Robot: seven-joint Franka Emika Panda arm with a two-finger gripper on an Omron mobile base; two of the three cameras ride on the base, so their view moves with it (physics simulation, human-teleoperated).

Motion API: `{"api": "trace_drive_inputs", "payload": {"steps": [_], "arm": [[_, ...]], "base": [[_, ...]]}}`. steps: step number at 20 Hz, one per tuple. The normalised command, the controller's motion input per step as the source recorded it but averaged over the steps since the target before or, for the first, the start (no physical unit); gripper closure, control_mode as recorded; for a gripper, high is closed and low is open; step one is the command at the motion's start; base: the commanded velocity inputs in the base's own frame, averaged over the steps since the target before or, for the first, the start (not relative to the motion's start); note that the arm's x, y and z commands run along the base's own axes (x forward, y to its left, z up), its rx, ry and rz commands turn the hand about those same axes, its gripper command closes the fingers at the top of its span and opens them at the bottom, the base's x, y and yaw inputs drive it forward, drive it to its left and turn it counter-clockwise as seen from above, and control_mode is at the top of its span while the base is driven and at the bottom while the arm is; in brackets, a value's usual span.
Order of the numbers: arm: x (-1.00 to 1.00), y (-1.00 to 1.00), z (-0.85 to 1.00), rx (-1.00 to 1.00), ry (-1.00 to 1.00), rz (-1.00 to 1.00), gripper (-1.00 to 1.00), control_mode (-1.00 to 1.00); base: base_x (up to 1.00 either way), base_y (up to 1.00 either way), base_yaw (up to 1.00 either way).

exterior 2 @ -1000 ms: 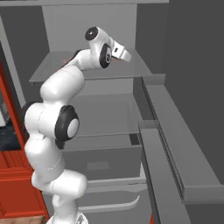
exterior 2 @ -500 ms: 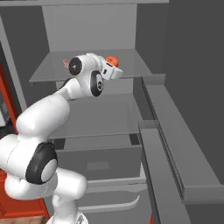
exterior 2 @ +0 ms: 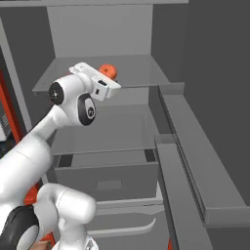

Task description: Take the cheese, steak, and squash from the fridge and place them on the plate on the dining counter to create an appetizer plate.

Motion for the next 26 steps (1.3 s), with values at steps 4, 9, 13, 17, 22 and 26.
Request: {"api": "trace_drive_inputs", "payload": {"steps": [4,9,13,17,22,26], "arm": [[-1.00,0.33,0.28,0.00,0.00,0.00,1.00,-1.00],[-1.00,0.22,0.06,0.00,0.00,0.00,1.00,-1.00],[-1.00,0.12,0.00,0.00,0.00,0.00,1.00,-1.00],[-1.00,0.00,0.00,0.00,0.04,0.00,1.00,-1.00],[-0.91,0.00,-0.08,0.01,0.17,0.00,1.00,-1.00],[-0.49,0.00,-0.23,0.01,0.26,0.00,1.00,-1.00]], "base": [[0.00,0.00,0.00],[0.00,0.00,0.00],[0.00,0.00,0.00],[0.00,0.00,0.00],[0.00,0.00,0.00],[0.00,0.00,0.00]]}}
